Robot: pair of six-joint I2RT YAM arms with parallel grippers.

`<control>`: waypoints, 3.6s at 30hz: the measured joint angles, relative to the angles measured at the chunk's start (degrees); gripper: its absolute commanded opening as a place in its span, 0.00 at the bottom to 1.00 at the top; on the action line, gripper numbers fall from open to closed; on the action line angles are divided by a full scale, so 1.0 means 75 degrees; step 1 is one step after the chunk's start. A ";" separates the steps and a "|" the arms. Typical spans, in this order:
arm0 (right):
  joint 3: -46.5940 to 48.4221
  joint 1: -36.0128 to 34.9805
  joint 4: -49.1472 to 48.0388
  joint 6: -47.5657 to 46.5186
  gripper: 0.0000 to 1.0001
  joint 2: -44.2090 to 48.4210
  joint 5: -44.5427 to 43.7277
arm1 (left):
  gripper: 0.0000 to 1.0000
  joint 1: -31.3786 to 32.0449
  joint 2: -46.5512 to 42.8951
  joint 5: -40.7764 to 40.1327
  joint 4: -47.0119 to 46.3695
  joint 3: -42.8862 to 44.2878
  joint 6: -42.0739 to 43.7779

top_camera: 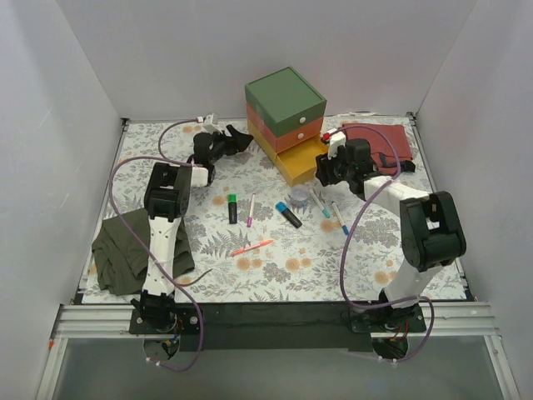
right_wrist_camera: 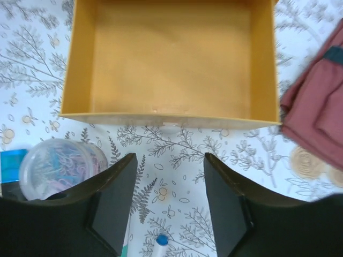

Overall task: Sort the stationery into containers
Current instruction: Open the drawer in the storage box, then pick up the pen from the center of the board, then place the pen in the drawer.

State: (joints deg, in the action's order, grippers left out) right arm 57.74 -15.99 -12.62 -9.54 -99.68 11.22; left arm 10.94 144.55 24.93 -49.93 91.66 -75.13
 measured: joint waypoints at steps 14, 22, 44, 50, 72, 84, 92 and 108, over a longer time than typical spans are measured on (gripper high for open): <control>0.3987 0.0017 0.4651 -0.0685 0.52 -0.0274 0.1093 | 0.67 -0.0402 -0.5388 -0.1247 0.5965 -0.1652 0.2177; 0.3060 -0.1142 0.6149 -0.0947 0.54 0.0058 0.1157 | 0.69 -0.0358 -0.6411 -0.2165 0.7140 -0.2961 0.2597; 0.1833 -0.2413 0.5371 0.0676 0.55 -0.0781 -0.0236 | 0.82 0.1556 -0.7711 -0.4625 0.6595 -0.4648 0.3663; 0.2066 -0.2649 0.5260 0.0662 0.52 -0.1011 -0.0443 | 0.83 0.1478 -0.7918 -0.4945 0.6601 -0.4800 0.3500; 0.2136 -0.2873 0.5138 0.0026 0.06 -0.1218 -0.0484 | 0.84 0.0901 -0.7455 -0.4992 0.6933 -0.4118 0.2786; 0.3153 -0.2859 0.5584 -0.2139 0.08 0.1416 -0.0481 | 0.79 -0.0729 -0.6193 -0.4097 0.6793 -0.2573 0.2725; 0.3072 -0.1929 0.5219 -0.5356 0.07 0.1099 -0.0764 | 0.79 -0.0935 -0.6012 -0.3582 0.6388 -0.2503 0.2882; 0.3893 -0.1163 0.4622 -0.7927 0.12 -0.0595 -0.1023 | 0.79 -0.0860 -0.6102 -0.3142 0.6193 -0.2908 0.2873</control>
State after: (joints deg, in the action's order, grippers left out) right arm 86.94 -24.71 22.04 -68.99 -104.14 3.55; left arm 4.49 98.78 1.37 -3.49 69.84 -53.58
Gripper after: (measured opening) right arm 0.370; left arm 0.791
